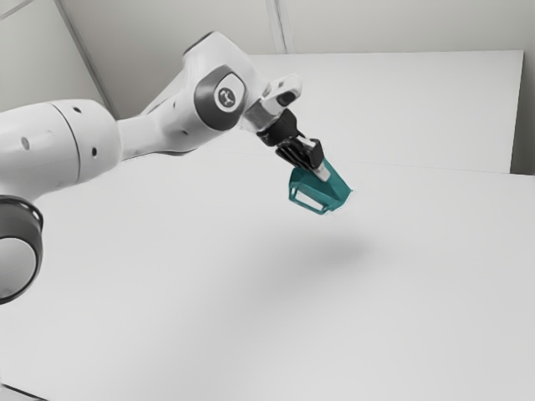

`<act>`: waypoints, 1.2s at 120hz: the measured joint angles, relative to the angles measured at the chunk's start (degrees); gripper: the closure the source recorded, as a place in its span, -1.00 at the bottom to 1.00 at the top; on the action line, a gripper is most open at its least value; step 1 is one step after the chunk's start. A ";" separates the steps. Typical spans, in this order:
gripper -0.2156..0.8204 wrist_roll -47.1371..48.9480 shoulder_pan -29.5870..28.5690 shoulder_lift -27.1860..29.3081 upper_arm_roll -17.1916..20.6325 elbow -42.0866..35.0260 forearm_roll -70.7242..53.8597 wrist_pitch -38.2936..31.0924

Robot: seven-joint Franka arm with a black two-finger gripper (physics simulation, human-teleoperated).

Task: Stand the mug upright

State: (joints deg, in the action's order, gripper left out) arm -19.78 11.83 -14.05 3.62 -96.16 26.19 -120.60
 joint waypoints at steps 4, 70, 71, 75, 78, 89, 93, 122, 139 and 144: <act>0.93 0.51 -0.07 0.48 -0.82 0.46 -2.94 1.11; 0.92 7.89 -4.04 4.29 -1.93 -5.54 -29.16 6.12; 0.92 7.99 -4.11 4.51 -1.93 -6.18 -29.25 5.88; 0.93 8.44 -4.34 5.16 -1.92 -8.34 -29.60 4.95; 0.93 8.77 -4.44 5.46 -1.92 -9.65 -29.81 4.26; 0.93 9.91 -4.99 6.84 -1.91 -15.30 -30.32 0.71; 0.93 10.30 -5.12 7.04 -1.91 -16.48 -30.45 -0.46; 0.93 12.69 -5.16 4.01 -1.93 -18.72 -30.84 -5.76; 0.92 13.78 -5.12 2.10 -1.94 -19.43 -30.95 -7.13; 0.92 14.07 -5.11 1.79 -1.94 -19.45 -30.97 -7.39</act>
State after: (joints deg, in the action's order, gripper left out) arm -5.71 6.72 -12.25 1.68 -115.61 -4.78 -127.99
